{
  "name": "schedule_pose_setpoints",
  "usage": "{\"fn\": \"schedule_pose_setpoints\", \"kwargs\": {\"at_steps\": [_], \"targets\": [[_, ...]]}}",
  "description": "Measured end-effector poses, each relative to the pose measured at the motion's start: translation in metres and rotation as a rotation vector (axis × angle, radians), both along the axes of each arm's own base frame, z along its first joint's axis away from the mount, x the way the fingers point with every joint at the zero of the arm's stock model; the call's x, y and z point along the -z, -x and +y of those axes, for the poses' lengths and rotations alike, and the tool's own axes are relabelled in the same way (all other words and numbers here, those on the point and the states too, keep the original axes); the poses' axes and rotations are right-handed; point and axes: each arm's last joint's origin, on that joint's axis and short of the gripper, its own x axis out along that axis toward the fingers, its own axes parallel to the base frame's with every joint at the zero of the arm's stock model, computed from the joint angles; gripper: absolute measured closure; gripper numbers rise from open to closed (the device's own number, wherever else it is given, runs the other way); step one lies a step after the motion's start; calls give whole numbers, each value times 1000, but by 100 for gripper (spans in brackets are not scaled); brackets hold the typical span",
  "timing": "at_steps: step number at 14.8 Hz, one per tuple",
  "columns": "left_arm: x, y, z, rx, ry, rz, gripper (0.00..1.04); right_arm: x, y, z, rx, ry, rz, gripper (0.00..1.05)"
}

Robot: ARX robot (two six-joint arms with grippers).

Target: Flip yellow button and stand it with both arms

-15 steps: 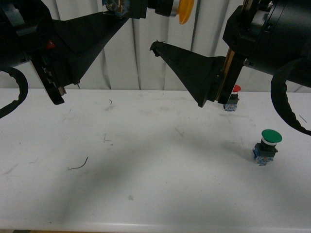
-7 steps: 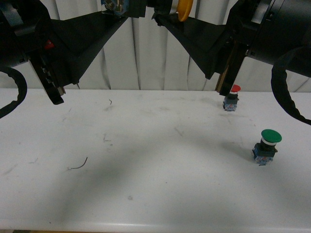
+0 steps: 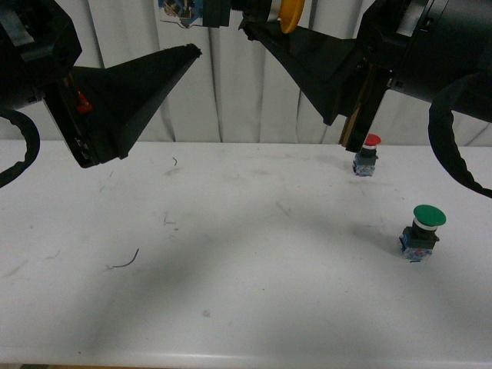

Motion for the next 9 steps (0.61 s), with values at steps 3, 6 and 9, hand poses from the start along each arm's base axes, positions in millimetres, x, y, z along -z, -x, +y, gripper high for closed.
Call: {"fn": "schedule_pose_setpoints", "kwargs": {"at_steps": [3, 6, 9], "targets": [[0, 0, 3, -8, 0, -3, 7, 0, 0, 0, -1, -4, 7, 69], [8, -11, 39, -91, -14, 18, 7, 0, -3, -8, 21, -10, 18, 69], [28, 9, 93, -177, -78, 96, 7, 0, -7, -17, 48, -16, 27, 69]]}}
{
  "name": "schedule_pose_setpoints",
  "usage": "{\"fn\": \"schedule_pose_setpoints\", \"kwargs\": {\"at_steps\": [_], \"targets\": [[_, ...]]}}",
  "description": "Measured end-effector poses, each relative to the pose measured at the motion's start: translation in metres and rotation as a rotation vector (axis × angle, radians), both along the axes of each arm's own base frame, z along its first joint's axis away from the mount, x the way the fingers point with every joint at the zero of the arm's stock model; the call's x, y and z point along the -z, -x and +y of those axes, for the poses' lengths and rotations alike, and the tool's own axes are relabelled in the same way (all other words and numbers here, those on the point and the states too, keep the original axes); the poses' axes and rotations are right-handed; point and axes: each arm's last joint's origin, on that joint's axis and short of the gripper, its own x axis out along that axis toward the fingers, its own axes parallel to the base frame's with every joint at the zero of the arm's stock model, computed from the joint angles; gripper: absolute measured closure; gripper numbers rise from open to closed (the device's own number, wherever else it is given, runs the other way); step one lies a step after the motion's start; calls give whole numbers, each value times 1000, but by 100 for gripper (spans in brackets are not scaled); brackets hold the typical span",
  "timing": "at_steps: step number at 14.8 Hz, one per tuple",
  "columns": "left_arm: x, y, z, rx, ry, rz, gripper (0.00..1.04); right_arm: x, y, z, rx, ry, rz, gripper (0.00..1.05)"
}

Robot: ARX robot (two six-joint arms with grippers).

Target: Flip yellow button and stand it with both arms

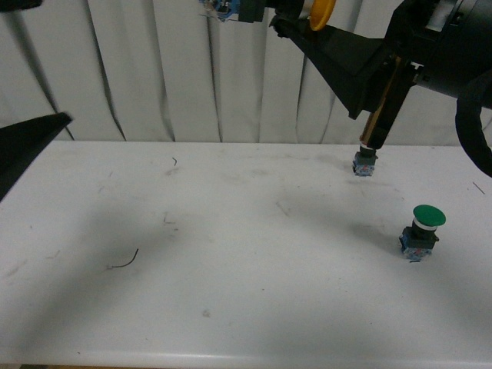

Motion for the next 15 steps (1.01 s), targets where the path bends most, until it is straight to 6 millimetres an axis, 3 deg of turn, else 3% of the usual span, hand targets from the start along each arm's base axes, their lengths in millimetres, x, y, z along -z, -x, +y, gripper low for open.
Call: {"fn": "schedule_pose_setpoints", "kwargs": {"at_steps": [2, 3, 5, 7, 9, 11, 15], "targets": [[-4, 31, 48, -110, -101, -84, 7, 0, -1, -2, 7, -1, 1, 69], [-12, 58, 71, -201, -218, -166, 7, 0, -1, -2, 7, 0, 1, 69], [-23, 89, 83, -274, -422, -249, 7, 0, 0, 0, 1, -1, 0, 69], [-28, 98, 85, -338, -544, -282, 8, 0, 0, 1, 0, 0, 0, 69], [-25, 112, 65, -530, -837, -247, 31, 0, 0, 1, 0, 0, 0, 69], [-17, 123, 47, -578, -1035, -271, 55, 0, 1, 3, -5, 4, -7, 69], [-2, 132, 24, -582, -1109, -288, 103, 0, 1, 2, 2, 10, -18, 69]]}}
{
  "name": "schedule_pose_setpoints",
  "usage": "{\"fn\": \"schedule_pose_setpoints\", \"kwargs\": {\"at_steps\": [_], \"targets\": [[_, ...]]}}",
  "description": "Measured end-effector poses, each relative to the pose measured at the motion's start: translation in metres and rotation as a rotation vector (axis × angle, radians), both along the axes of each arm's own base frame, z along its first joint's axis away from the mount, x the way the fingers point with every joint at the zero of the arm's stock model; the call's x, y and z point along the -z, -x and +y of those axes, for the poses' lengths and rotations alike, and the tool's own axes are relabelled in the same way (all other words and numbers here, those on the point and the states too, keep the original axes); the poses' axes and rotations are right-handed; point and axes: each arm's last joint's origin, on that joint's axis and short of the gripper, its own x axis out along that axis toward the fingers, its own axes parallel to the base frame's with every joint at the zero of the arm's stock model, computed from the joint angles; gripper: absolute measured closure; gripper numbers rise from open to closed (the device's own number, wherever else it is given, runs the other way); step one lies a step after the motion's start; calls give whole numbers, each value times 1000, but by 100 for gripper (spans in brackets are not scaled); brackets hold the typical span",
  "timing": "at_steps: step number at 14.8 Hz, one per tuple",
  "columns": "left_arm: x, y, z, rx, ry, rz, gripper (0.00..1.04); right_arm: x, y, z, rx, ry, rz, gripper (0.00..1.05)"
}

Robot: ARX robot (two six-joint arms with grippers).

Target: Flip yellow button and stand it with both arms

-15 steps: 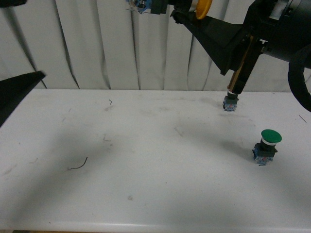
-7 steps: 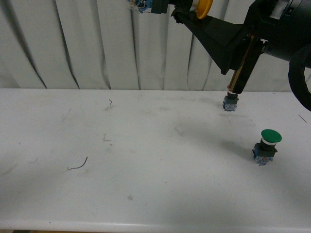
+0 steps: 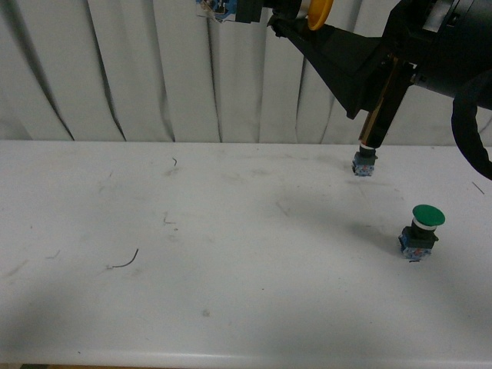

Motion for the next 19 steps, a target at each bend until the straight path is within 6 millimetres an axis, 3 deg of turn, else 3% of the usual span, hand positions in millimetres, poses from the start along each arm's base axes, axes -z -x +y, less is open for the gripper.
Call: {"fn": "schedule_pose_setpoints", "kwargs": {"at_steps": [7, 11, 17, 19], "targets": [[12, 9, -24, 22, -7, -30, 103, 0, 0, -1, 9, 6, -10, 69], [23, 20, -23, -3, -8, 26, 103, 0, -1, -2, 18, 10, -19, 69], [21, 21, -23, -5, -7, -1, 102, 1, 0, 0, 20, 15, -23, 69], [20, 21, -23, -5, -8, -2, 72, 5, 5, -8, 55, 80, -97, 69]]}}
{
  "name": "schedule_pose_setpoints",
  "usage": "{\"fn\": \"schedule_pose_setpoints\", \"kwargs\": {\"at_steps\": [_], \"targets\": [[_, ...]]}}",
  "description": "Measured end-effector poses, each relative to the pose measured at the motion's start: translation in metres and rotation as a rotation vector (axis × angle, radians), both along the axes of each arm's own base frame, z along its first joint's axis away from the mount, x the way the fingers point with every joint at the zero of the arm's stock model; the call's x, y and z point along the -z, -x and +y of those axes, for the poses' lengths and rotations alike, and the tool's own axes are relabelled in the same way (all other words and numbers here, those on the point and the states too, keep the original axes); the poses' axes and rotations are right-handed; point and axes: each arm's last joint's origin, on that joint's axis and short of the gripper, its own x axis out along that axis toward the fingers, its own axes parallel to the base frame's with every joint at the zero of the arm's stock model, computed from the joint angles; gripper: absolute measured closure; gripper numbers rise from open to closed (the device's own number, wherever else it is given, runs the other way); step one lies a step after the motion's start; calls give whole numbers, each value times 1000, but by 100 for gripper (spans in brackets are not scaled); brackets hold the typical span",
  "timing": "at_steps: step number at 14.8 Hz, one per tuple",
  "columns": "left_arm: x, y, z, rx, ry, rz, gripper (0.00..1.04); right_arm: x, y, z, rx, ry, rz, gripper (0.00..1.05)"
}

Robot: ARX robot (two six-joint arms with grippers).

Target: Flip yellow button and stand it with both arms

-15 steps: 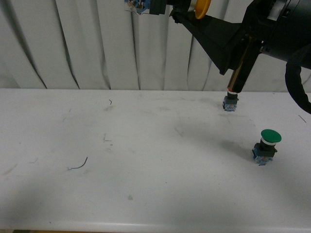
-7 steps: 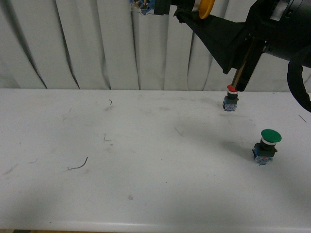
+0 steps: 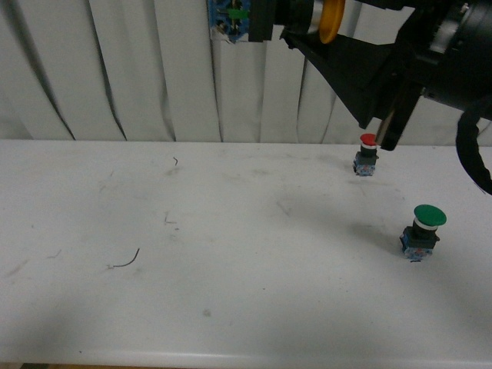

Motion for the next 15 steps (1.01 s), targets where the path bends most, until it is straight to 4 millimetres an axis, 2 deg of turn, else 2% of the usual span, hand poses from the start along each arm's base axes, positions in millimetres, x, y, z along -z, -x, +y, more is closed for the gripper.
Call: {"fn": "schedule_pose_setpoints", "kwargs": {"at_steps": [2, 4, 5, 6, 7, 8, 9, 10, 12, 15], "targets": [[0, 0, 0, 0, 0, 0, 50, -12, 3, -16, 75, 74, -160, 69], [0, 0, 0, 0, 0, 1, 32, -35, 0, -41, 249, 179, -332, 69], [0, 0, 0, 0, 0, 0, 21, -40, -11, -53, 371, 281, -328, 69], [0, 0, 0, 0, 0, 0, 7, -35, -24, -69, 508, 467, -306, 69], [0, 0, 0, 0, -1, 0, 7, -15, -38, -87, 606, 703, -237, 69], [0, 0, 0, 0, 0, 0, 7, -4, -44, -96, 646, 812, -204, 69], [0, 0, 0, 0, -1, 1, 7, 13, -52, -112, 680, 1006, -185, 69], [0, 0, 0, 0, -1, 0, 7, 19, -58, -121, 704, 1110, -195, 69], [0, 0, 0, 0, -1, 0, 7, 19, -75, -136, 735, 1253, -212, 69], [0, 0, 0, 0, -1, 0, 7, 19, -97, -138, 695, 1301, -200, 69]]}}
